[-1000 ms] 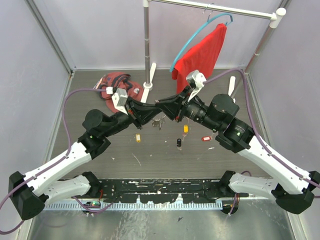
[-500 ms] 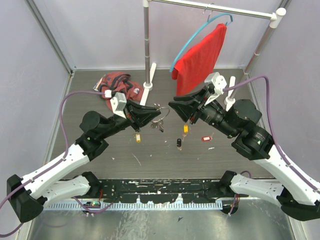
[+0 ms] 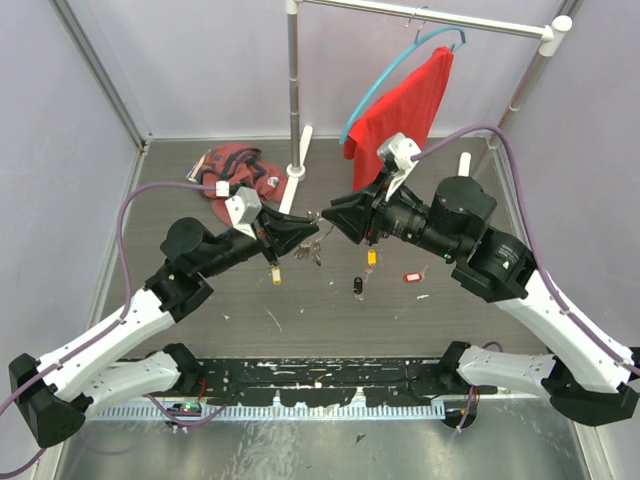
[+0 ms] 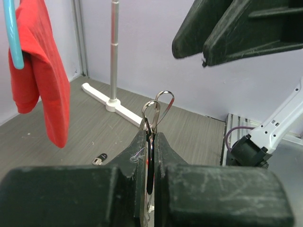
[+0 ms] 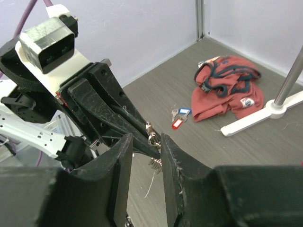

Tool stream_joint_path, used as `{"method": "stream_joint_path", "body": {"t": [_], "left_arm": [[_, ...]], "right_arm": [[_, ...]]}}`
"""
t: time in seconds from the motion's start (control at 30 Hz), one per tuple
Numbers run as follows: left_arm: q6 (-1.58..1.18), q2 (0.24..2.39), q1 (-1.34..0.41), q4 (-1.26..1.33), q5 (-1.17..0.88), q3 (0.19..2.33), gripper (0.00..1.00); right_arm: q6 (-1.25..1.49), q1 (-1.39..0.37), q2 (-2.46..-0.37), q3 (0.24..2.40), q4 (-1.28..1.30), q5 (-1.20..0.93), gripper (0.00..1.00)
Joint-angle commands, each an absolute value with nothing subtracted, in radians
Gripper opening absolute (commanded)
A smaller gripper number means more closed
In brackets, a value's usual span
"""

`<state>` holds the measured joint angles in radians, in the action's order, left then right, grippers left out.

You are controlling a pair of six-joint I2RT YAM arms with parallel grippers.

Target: Put the keys on the keyring

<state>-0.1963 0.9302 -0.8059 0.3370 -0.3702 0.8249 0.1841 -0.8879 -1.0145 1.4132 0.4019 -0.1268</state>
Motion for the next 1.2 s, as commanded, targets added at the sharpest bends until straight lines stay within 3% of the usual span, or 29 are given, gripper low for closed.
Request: {"method": "stream_joint_path", "body": {"t": [0.0,0.4,0.87,1.17], "left_arm": [[-0.157,0.925,-0.805,0.32,-0.345,0.881,0.0],[-0.165,0.945,-0.804,0.324,-0.36,0.899,0.0],[-0.169,0.949,-0.805,0.336,-0.387,0.896,0.0],[-0.172,0.943,-0.805,0.343,-0.387,0.894,0.0]], "right_arm": [[0.253,-0.891,-1.044,1.489,0.455,-0.151,0.36],[0.262,-0.891,-1.096,1.495,0.472,-0.144,0.34],[0.261,-0.891,-1.101,1.471,0.442,-0.121,0.26],[0.252,-0.891,-1.097,1.46,0.441,-0.1,0.04]]}}
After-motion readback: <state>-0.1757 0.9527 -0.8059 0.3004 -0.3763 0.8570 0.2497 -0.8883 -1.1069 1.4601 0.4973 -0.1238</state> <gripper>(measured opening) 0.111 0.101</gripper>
